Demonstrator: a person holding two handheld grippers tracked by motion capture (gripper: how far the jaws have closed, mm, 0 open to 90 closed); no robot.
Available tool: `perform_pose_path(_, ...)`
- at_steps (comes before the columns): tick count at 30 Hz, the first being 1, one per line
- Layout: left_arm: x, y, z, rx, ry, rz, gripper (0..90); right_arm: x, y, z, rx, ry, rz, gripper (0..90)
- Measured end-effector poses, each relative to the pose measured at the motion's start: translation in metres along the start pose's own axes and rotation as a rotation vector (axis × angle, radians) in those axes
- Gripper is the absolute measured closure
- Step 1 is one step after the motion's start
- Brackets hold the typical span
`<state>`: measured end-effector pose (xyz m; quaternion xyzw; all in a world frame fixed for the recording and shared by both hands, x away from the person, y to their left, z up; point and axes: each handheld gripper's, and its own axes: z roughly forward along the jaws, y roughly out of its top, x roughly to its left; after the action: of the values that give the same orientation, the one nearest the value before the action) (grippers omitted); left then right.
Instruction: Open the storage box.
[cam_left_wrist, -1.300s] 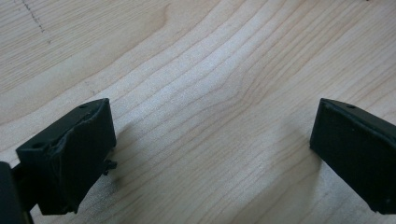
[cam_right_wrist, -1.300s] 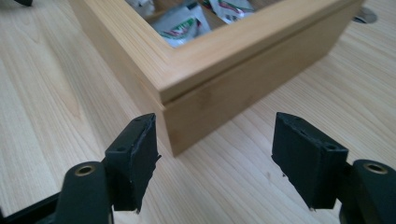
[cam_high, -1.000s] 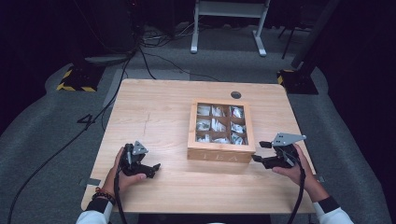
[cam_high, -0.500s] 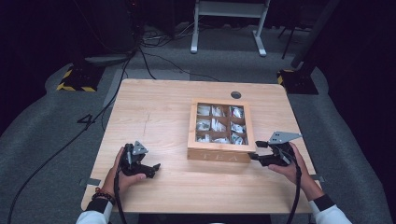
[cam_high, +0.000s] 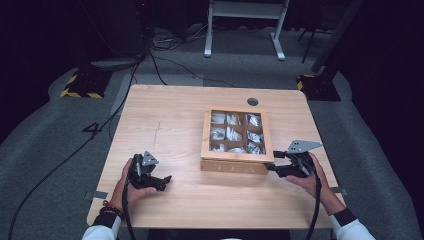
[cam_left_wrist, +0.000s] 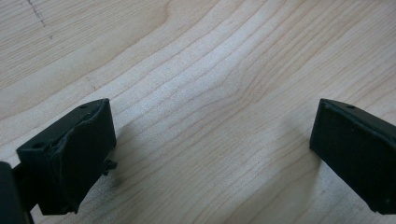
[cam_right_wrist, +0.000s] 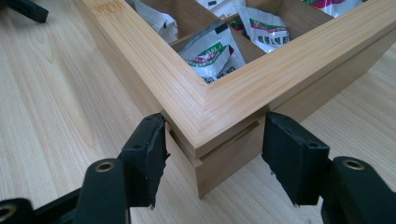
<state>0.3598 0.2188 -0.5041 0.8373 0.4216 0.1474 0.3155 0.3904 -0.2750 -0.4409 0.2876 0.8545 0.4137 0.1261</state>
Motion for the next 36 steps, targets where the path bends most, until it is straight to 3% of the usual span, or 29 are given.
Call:
perform_pose_path(9, 0.0, 0.006, 0.0, -0.005, -0.013, 0.004, 10.1, 0.0, 0.004, -0.001, -0.021, 0.004, 0.032, 38.6)
perform_pose_path(12, -0.001, 0.008, -0.001, -0.011, -0.044, 0.012, 20.1, 0.0, 0.005, -0.002, -0.025, 0.003, 0.038, 38.6)
perform_pose_path(15, -0.008, 0.02, -0.001, -0.015, -0.058, 0.069, 17.0, 0.0, 0.006, -0.003, -0.03, -0.003, 0.037, 38.3)
perform_pose_path(18, -0.01, 0.028, -0.004, -0.043, -0.065, 0.078, 17.6, 0.0, 0.007, -0.004, -0.035, -0.006, 0.039, 38.2)
perform_pose_path(23, -0.02, 0.052, -0.009, -0.102, -0.076, 0.128, 17.6, -0.001, 0.01, -0.004, -0.042, -0.011, 0.038, 38.1)
perform_pose_path(33, -0.04, 0.083, -0.008, -0.167, -0.093, 0.173, 18.0, -0.001, 0.013, -0.006, -0.052, -0.015, 0.043, 38.2)
perform_pose_path(36, -0.044, 0.089, -0.007, -0.161, -0.094, 0.183, 18.4, -0.001, 0.013, -0.006, -0.051, -0.016, 0.042, 38.2)
